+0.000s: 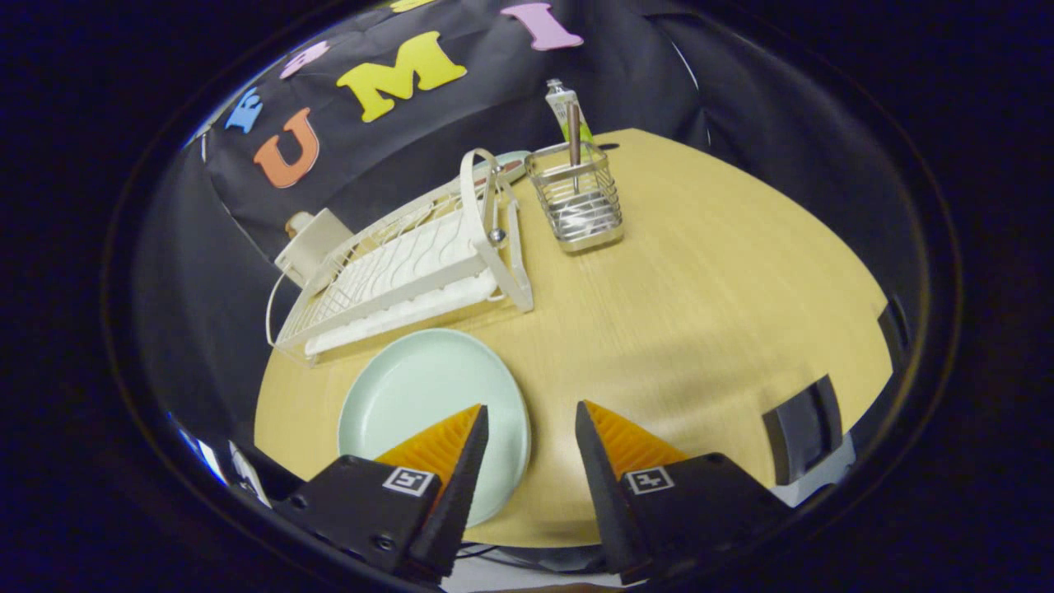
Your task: Take the plate from the dish rack, then take the spoon from the basket and place it into the plate.
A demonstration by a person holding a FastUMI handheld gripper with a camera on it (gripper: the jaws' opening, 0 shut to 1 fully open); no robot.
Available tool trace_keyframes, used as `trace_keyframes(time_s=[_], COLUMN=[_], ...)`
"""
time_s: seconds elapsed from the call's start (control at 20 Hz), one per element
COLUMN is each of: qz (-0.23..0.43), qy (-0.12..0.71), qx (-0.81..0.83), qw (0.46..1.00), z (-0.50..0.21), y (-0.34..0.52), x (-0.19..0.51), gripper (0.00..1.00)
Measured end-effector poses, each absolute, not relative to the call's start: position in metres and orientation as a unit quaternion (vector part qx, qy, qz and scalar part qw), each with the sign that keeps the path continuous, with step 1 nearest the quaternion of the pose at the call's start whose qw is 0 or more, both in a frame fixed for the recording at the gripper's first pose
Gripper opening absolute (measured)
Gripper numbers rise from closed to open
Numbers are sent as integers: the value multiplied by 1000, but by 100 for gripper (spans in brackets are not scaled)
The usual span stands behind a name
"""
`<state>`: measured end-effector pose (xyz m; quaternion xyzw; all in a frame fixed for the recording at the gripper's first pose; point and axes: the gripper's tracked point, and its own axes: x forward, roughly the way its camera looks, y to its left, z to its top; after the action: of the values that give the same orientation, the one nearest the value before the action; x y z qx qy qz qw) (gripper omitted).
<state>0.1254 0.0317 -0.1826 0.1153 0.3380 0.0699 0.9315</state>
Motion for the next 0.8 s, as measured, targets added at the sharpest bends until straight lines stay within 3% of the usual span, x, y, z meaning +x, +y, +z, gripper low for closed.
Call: trace_keyframes(time_s=[0.1, 0.15, 0.2, 0.8], qz=[70, 71, 68, 50], qy=[294, 272, 259, 161], qx=[96, 87, 73, 14], qw=[949, 956, 961, 986], z=[-166, -156, -150, -87], y=[27, 26, 22, -27], x=[127, 130, 131, 225], gripper=[78, 94, 99, 99])
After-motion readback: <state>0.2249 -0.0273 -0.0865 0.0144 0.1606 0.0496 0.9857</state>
